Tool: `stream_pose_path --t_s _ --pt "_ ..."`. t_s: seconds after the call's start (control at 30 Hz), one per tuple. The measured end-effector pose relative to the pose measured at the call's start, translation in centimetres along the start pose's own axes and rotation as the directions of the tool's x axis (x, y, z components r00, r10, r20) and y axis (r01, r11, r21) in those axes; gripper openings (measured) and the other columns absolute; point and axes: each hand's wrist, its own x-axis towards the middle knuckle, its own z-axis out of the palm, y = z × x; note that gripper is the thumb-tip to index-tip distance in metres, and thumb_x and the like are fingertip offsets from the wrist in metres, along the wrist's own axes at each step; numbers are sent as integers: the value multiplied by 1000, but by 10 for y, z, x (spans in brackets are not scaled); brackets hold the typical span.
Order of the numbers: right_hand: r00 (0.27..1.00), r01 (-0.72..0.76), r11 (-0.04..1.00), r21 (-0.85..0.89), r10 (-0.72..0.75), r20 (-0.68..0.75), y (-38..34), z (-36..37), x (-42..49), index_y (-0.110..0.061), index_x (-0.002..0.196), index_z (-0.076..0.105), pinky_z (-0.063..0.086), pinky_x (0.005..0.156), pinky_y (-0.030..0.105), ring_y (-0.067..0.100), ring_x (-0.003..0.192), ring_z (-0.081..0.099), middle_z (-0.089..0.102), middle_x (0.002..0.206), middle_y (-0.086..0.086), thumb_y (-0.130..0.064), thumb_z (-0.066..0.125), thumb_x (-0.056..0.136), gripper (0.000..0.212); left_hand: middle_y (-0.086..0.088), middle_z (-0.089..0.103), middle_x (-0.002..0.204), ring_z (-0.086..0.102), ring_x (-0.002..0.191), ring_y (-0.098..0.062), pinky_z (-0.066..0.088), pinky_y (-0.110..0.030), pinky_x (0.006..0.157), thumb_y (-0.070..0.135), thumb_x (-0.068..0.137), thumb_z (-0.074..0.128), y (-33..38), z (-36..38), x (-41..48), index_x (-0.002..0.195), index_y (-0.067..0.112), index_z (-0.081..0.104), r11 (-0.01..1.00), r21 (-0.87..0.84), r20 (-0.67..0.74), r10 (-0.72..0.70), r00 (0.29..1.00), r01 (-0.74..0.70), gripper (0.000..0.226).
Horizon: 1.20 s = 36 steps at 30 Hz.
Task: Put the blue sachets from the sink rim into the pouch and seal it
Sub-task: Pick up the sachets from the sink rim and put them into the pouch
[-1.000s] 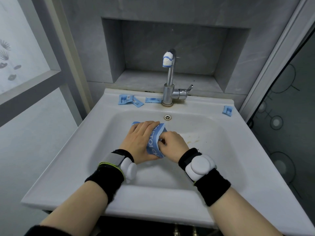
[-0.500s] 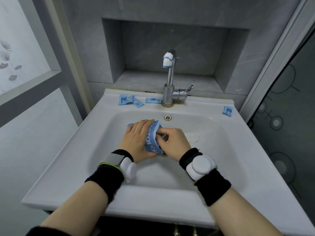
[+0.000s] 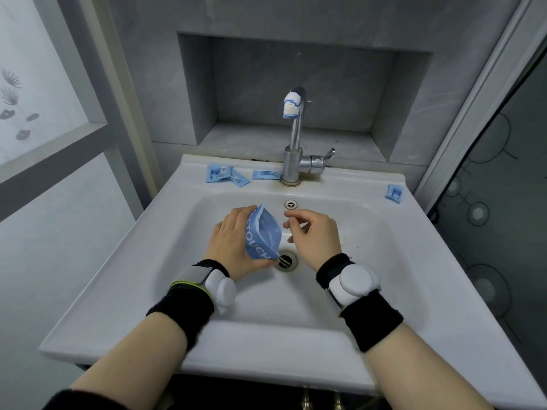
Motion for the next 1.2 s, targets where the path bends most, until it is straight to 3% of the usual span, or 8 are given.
stream_pose_path --t_s 0.47,0.67,0.93,1.1,1.2 --pt "989 -145 989 -15 145 -23 14 -2 3 -25 101 69 57 78 35 12 61 69 71 81 -11 -19 51 90 22 5 45 129 48 115 -17 41 -36 99 75 47 73 1 -1 -1 137 25 32 995 -82 27 -58 998 60 111" --pt "953 -290 947 136 299 -56 28 -6 9 -15 104 70 55 71 25 12 61 69 72 82 -5 -12 53 89 24 3 45 130 48 116 -18 42 -38 98 75 45 73 0 -4 -2 138 25 32 993 -83 28 -79 996 82 113" --pt "890 -427 831 357 456 3 32 -14 27 -13 106 68 54 72 24 14 64 68 72 83 -1 -11 50 90 24 4 44 130 47 117 -18 41 -36 98 66 48 80 0 -3 -3 138 23 33 995 -75 39 -58 998 61 110" --pt "887 -430 850 304 461 -37 38 -25 43 -12 107 70 56 82 30 16 72 70 72 83 -3 -12 52 87 27 3 43 131 46 117 -18 40 -35 99 63 50 82 2 -5 -4 139 22 33 995 -81 38 -56 998 59 110" --pt "890 -412 893 181 437 -127 42 -36 51 -16 108 70 53 89 31 23 90 68 72 100 3 -14 55 85 27 3 43 132 46 118 -18 39 -35 100 60 51 83 3 -6 -4 140 20 33 995 -79 40 -54 998 57 110"
